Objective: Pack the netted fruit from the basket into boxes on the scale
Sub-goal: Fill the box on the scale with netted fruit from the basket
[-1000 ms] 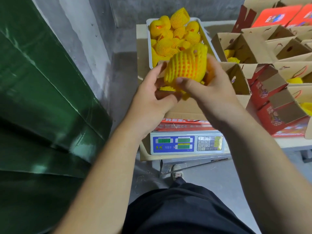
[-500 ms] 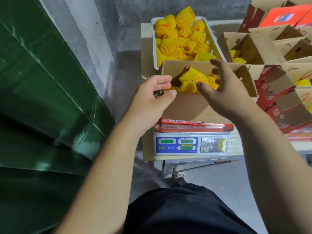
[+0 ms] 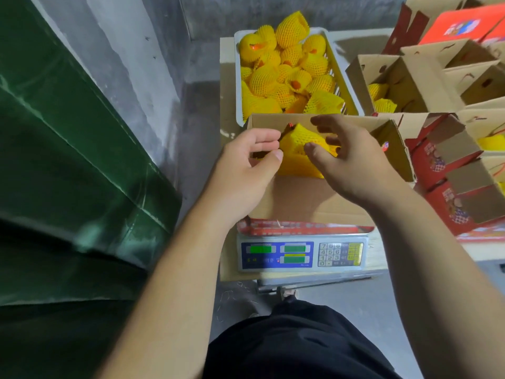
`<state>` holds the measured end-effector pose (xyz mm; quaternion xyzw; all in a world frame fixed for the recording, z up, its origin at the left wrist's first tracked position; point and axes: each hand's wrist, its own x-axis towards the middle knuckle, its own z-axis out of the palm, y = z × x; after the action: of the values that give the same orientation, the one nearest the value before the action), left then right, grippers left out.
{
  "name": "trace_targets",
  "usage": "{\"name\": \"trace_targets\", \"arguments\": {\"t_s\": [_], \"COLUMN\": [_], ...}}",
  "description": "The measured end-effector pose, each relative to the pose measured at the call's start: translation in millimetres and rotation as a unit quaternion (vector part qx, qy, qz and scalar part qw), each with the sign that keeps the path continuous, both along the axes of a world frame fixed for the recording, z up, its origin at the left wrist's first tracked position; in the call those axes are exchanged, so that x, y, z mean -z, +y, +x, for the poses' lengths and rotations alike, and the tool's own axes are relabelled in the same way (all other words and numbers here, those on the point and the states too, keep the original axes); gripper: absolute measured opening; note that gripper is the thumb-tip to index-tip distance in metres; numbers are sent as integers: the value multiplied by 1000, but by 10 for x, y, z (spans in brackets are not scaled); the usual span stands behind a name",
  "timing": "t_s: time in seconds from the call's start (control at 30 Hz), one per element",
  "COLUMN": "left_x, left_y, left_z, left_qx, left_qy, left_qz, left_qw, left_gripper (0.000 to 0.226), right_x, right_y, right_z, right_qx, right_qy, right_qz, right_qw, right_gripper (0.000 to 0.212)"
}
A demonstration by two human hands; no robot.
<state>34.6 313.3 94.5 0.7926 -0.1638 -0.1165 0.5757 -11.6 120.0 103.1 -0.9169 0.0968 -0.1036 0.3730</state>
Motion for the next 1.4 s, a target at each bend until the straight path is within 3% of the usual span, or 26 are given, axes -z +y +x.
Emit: {"name": "trace_targets", "arguments": {"t_s": [0.17, 0.4, 0.47, 0.53, 0.63, 0.7, 0.8, 0.9, 0.97, 1.1, 1.2, 1.3, 1.4], "left_x": [-208, -238, -90, 129, 531, 807, 1168, 1419, 1542, 1566, 1530, 1376, 1123], "left_y": [-465, -1192, -1469, -1742, -2103, -2299, -2507, -2641, -2694, -2672, -2613, -2545, -2424], "left_z": [619, 1790, 2103, 2400, 2724, 2883, 3087, 3178, 3162, 3140, 3120, 3122, 3130], "left_qx": [37, 75, 99, 147, 194, 201, 219, 239, 214, 156, 152, 116, 59], "left_qy": [-28, -42, -22, -6, -2, -15, 0, 9, 1, -47, -78, 15, 87], "left_qz": [47, 250, 328, 409, 507, 552, 577, 623, 648, 646, 625, 516, 437], "left_qw": [998, 965, 939, 901, 839, 809, 787, 744, 731, 746, 762, 848, 893], "left_gripper": [28, 35, 38, 41, 37, 37, 69, 83, 91, 89, 84, 84, 84], "right_x": [-147, 34, 300, 656, 1094, 1264, 1341, 1299, 1269, 1288, 1257, 1231, 1229], "right_y": [-489, -1536, -1713, -1849, -2011, -2061, -2093, -2078, -2090, -2150, -2146, -2150, -2142], "right_z": [501, 1915, 2285, 2517, 2657, 2640, 2588, 2570, 2589, 2595, 2582, 2572, 2563], "right_qx": [-19, -74, -129, -196, -225, -205, -164, -136, -136, -130, -129, -122, -98], "right_qy": [24, 110, 174, 243, 263, 217, 128, 82, 62, 14, 27, 56, 46], "right_qz": [-52, -153, -214, -305, -405, -419, -372, -280, -255, -189, -164, -146, -115], "right_qw": [998, 979, 952, 900, 846, 858, 905, 947, 955, 973, 978, 980, 987], "right_gripper": [44, 47, 61, 77, 70, 62, 49, 64, 64, 42, 51, 73, 75]}}
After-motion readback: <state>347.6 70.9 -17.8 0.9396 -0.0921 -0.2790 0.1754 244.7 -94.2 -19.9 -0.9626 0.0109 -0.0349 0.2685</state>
